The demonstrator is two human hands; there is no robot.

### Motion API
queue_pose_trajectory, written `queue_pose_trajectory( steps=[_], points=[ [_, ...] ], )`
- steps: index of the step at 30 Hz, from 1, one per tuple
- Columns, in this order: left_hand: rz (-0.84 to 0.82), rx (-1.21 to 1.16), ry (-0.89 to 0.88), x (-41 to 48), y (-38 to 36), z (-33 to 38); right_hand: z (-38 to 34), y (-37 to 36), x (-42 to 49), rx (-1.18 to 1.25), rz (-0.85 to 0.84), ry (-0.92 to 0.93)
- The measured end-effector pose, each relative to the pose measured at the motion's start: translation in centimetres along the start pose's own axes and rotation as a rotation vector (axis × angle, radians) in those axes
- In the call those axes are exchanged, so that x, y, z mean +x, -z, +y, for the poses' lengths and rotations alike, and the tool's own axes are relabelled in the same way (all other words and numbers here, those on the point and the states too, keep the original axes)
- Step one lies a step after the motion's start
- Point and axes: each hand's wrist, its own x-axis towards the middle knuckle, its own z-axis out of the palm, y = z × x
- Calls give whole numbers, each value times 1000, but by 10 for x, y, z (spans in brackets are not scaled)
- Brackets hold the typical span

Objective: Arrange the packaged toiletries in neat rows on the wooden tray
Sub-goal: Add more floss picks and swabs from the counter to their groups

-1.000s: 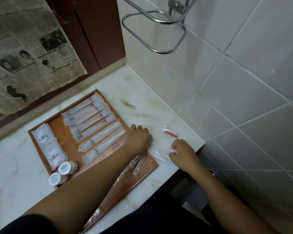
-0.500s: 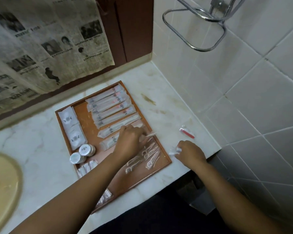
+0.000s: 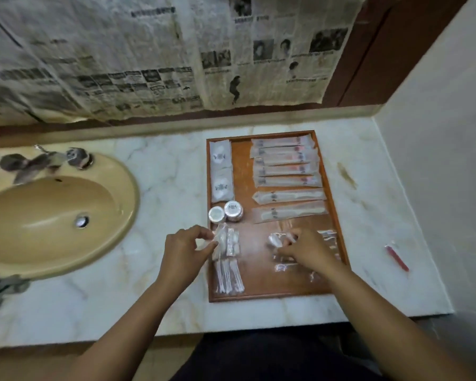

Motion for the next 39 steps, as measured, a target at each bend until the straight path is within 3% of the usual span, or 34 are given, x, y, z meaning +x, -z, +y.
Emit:
queue_pose_trajectory(
  steps=[7, 17, 24, 32, 39],
  points=[
    [-29, -220, 279, -32, 14, -40, -34, -47, 3, 17, -26, -10],
    [-129, -277, 383, -24, 6, -58, -43, -84, 13, 213, 9, -106],
    [-142, -318, 438, -15, 4, -62, -61, -100, 24, 165, 50, -67],
    [-158, -352, 488, -10, 4, -63, -76, -111, 21, -49, 129, -14],
    [-171, -359, 467, -7, -1, -60, -70, -93, 13, 162, 42, -63]
  ],
)
